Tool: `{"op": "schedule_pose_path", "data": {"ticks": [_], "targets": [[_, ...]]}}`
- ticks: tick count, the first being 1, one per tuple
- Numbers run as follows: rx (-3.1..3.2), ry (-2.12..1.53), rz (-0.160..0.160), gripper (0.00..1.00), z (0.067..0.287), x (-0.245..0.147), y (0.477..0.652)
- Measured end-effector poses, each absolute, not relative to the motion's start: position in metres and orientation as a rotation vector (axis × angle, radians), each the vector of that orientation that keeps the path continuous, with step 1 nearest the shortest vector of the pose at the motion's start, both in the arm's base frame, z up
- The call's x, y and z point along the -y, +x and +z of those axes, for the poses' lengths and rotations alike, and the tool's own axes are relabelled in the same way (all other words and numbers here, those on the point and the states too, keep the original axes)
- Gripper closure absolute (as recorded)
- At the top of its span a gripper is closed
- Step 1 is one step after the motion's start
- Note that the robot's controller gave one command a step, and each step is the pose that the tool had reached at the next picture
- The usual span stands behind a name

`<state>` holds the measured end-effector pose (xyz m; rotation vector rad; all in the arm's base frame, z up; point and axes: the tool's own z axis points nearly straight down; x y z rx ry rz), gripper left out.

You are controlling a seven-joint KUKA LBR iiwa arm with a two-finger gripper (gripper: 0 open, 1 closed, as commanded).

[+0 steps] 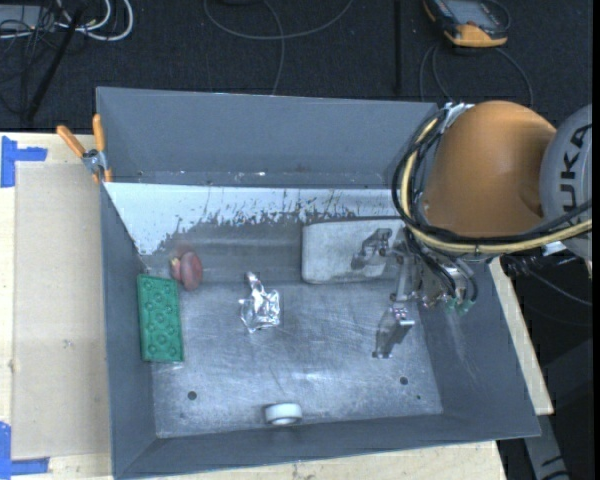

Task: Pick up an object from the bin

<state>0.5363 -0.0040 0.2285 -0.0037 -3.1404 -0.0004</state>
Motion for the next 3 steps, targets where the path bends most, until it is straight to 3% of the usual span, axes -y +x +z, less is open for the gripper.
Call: {"op": "schedule_pose_path", "data": {"ticks": [1, 2, 3], "targets": [[3.124, -0.086, -0.003, 0.00, 0.134, -0.022, 0.614], [3.096, -0.502, -0.002, 0.00, 0.077, -0.073, 0.606], [3.078, -0.650, 0.016, 0.00, 0.073, -0.108, 0.612]]}}
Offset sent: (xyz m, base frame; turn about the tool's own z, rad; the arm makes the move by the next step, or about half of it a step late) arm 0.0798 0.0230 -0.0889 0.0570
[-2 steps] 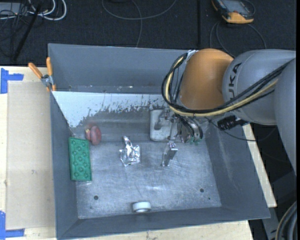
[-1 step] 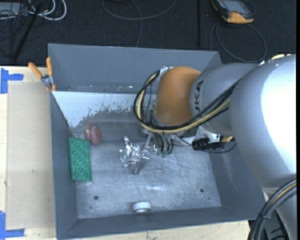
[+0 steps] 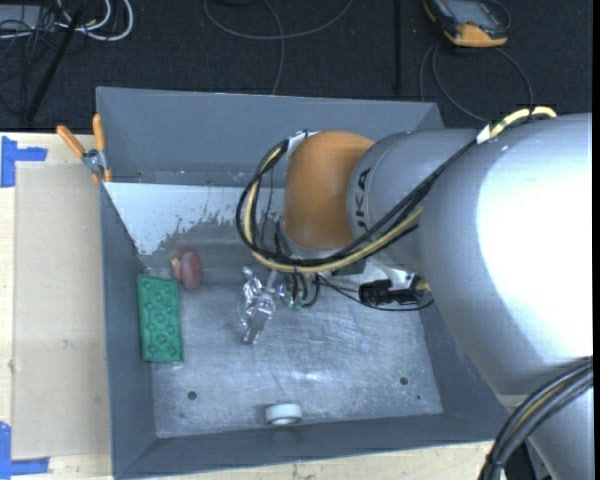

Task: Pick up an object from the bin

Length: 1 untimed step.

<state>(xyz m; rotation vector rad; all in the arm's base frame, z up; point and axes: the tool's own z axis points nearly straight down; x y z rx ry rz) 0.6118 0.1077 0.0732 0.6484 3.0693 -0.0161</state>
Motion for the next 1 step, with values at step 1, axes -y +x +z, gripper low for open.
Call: {"op": "schedule_pose_path", "data": {"ticks": [1], "targets": [[-3.061, 0.639, 0.006, 1.00, 0.0775, -0.1131, 0.6151]]}}
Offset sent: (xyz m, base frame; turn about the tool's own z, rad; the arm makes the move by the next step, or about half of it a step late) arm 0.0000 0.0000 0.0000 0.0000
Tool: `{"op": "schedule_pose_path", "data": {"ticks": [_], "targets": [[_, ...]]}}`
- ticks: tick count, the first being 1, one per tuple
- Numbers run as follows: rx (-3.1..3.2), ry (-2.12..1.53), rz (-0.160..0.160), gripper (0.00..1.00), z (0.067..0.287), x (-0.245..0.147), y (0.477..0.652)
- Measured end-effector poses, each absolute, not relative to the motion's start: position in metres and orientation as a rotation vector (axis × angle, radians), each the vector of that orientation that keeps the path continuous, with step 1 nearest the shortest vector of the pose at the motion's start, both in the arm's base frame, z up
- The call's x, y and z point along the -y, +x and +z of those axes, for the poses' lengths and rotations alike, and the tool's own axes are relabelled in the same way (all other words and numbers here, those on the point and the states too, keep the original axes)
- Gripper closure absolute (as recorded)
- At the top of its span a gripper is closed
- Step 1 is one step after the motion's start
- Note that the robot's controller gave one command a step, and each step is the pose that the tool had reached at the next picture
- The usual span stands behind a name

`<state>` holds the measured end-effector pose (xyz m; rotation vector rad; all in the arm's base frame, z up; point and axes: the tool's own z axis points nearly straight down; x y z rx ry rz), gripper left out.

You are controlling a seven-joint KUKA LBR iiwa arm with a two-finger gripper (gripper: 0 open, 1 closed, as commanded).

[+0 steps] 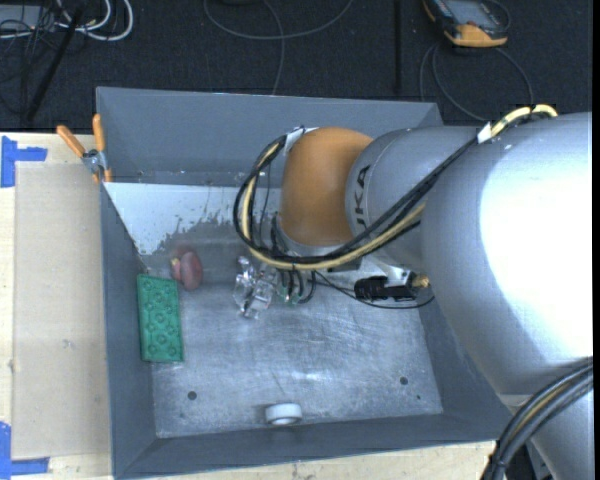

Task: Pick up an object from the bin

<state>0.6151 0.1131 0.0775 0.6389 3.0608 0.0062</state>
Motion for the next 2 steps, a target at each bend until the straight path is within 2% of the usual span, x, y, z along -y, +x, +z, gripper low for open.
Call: {"op": "schedule_pose_path", "data": {"ticks": [1, 2], "targets": [[-3.064, 0.664, 0.005, 1.00, 0.148, -0.120, 0.610], [-3.066, 0.641, 0.005, 1.00, 0.235, -0.117, 0.620]]}}
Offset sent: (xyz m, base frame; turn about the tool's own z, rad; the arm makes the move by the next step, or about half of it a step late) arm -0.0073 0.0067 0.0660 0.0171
